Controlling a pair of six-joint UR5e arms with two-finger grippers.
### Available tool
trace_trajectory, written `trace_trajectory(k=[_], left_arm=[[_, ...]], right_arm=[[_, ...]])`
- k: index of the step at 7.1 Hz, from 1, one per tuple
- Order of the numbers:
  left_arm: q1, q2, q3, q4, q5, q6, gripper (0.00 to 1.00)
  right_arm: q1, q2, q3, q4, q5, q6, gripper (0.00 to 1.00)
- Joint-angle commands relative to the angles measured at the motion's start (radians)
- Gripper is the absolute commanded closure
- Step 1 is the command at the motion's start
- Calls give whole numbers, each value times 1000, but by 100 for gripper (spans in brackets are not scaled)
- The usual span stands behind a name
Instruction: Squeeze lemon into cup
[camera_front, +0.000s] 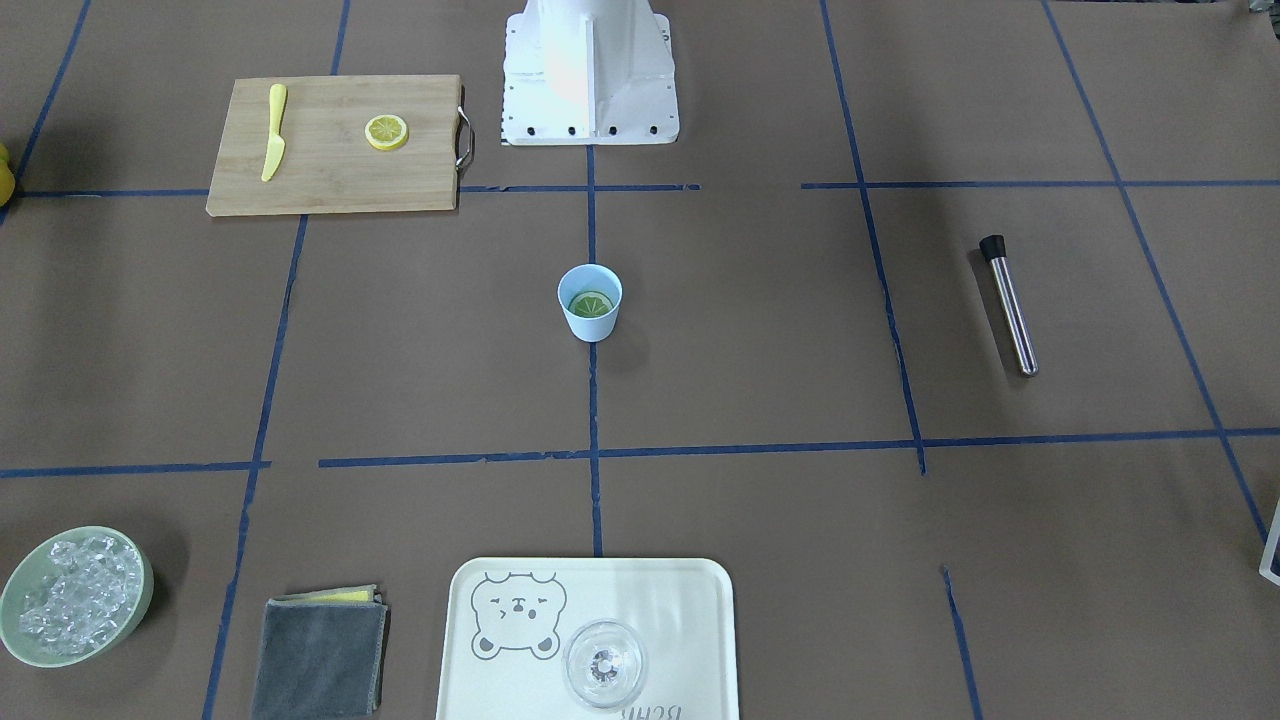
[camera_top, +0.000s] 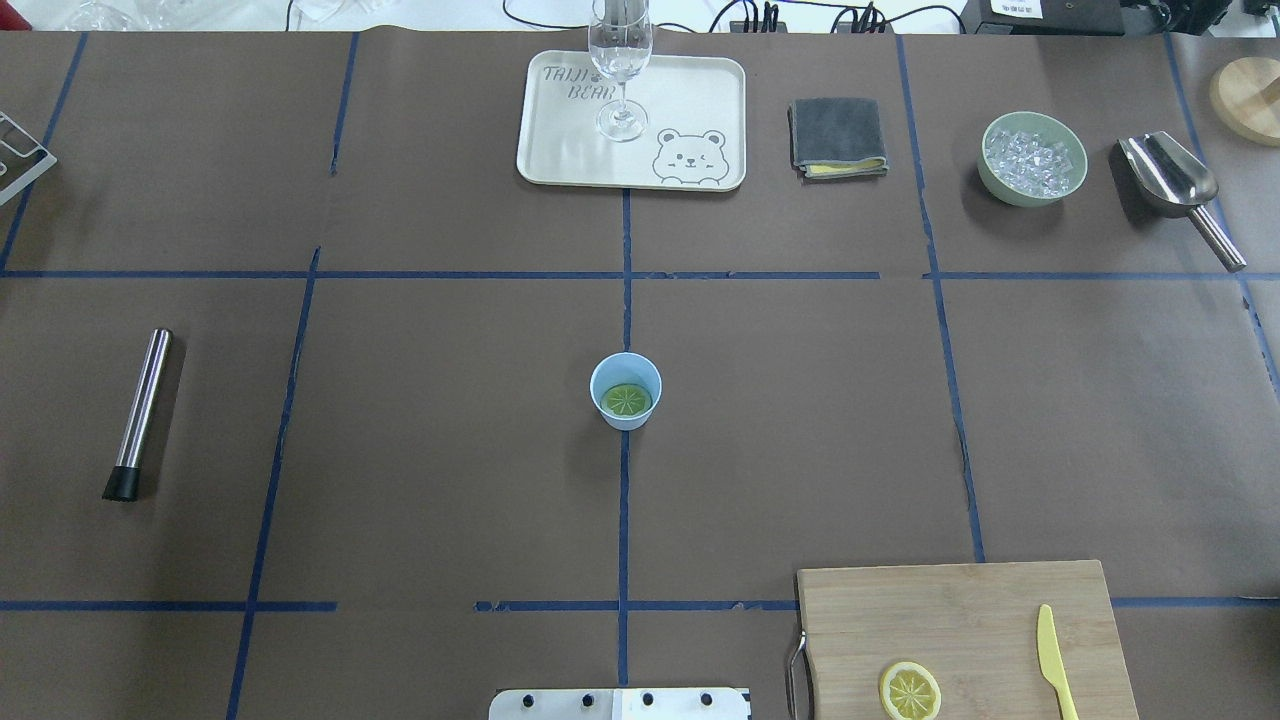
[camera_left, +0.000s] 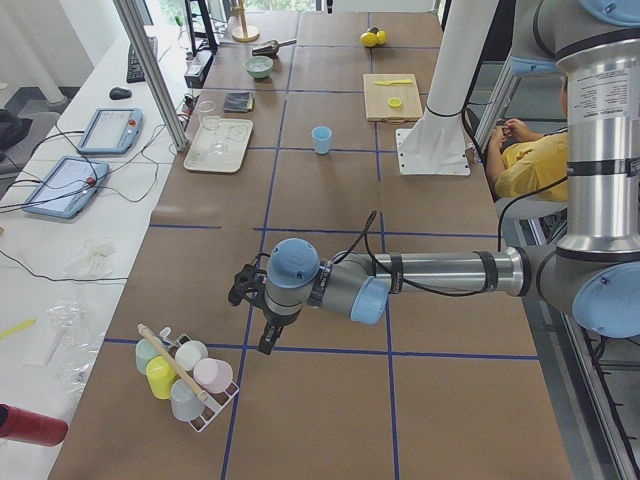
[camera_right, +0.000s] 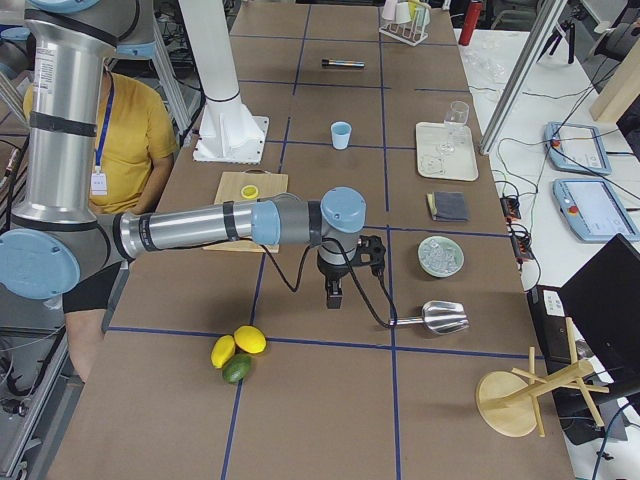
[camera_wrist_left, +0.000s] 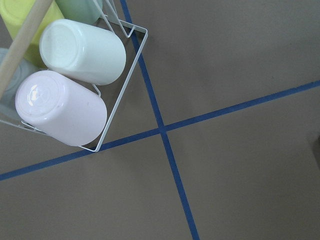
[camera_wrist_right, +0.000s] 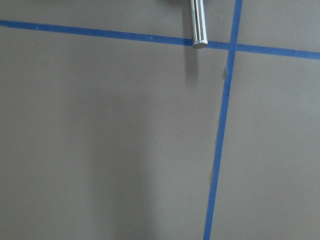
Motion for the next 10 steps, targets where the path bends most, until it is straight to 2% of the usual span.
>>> trace_trajectory(k=[1,3,4,5,7,9,10], left_arm=[[-4,38,-31,89,23,54,0],[-4,-68,-132,531,23,49,0],[-7,-88,-169,632,25,4,0],[-6,-56,-180,625,29,11,0],[-3,-54,-136,521,22,5,0],[-1,-57,-132,505,20,9,0],[-3,-61,-114,458,28,9,0]], right_arm=[[10,-8,-14,-7,3,-62,0],[9,5,-55,-12,-3,-76,0],[9,5,-57,-12,-2,-76,0],[9,4,-57,-11,3,-76,0],[9,-13,-46,-1,17,-66,0],[22,-19,-31,2,12,-69,0],[22,-18,-32,2,7,-70,0]])
